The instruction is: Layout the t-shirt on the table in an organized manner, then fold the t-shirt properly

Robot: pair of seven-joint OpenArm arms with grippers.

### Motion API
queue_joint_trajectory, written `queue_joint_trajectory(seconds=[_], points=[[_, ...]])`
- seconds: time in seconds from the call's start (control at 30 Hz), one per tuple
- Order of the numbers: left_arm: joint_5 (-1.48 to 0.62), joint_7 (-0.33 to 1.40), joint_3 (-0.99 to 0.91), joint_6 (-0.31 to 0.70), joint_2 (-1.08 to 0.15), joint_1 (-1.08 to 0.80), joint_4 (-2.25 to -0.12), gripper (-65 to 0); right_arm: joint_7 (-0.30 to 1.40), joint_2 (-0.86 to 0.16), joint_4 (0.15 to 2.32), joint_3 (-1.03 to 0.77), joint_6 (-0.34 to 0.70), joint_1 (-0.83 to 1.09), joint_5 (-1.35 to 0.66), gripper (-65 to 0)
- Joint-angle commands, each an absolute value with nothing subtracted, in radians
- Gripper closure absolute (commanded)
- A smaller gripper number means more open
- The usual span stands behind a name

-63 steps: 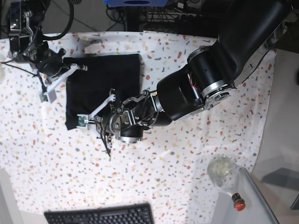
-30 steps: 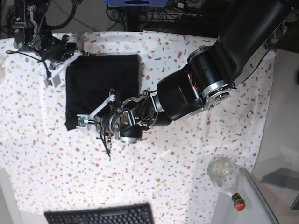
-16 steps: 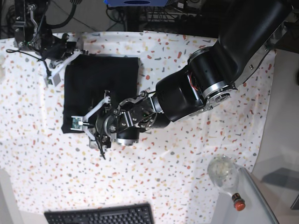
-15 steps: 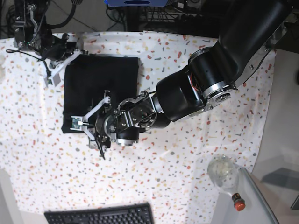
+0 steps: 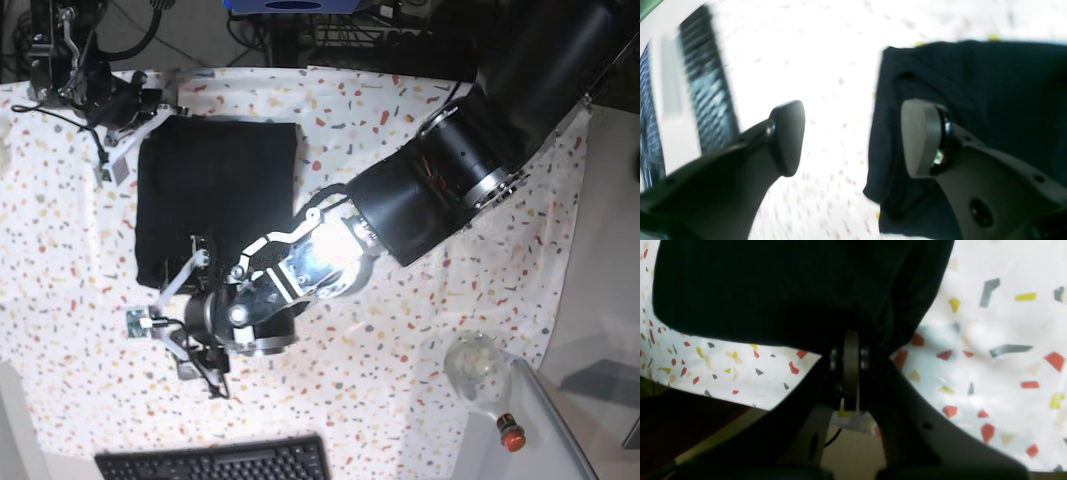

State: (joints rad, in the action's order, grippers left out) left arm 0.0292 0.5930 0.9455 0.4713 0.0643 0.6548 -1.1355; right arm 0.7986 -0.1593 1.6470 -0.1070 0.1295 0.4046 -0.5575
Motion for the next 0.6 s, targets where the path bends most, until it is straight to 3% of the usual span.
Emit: queue_joint_trajectory(seconds=[0.0, 0.1, 0.3, 0.57], points=[[0.031, 0.608, 0.901, 0.467, 0.058, 0.638, -1.208, -31.6, 0.789, -0.165, 1.698, -0.11, 0.136, 0.421, -0.573, 0.0], [0.031, 0.636, 0.816, 0.467, 0.002, 0.487, -1.377, -1.0, 0.789, -0.163, 1.773, -0.11, 0.136, 0.441, -0.572, 0.0], [0.031, 0.633, 0.736, 0.463, -0.087, 0.213, -1.552, 0.0, 0.789, -0.163, 1.799, -0.11, 0.136, 0.435, -0.572, 0.0], [0.031, 0.63, 0.707, 0.461, -0.125, 0.079, -1.448, 0.0, 0.786, -0.163, 1.643, -0.11, 0.136, 0.335, -0.57, 0.0]])
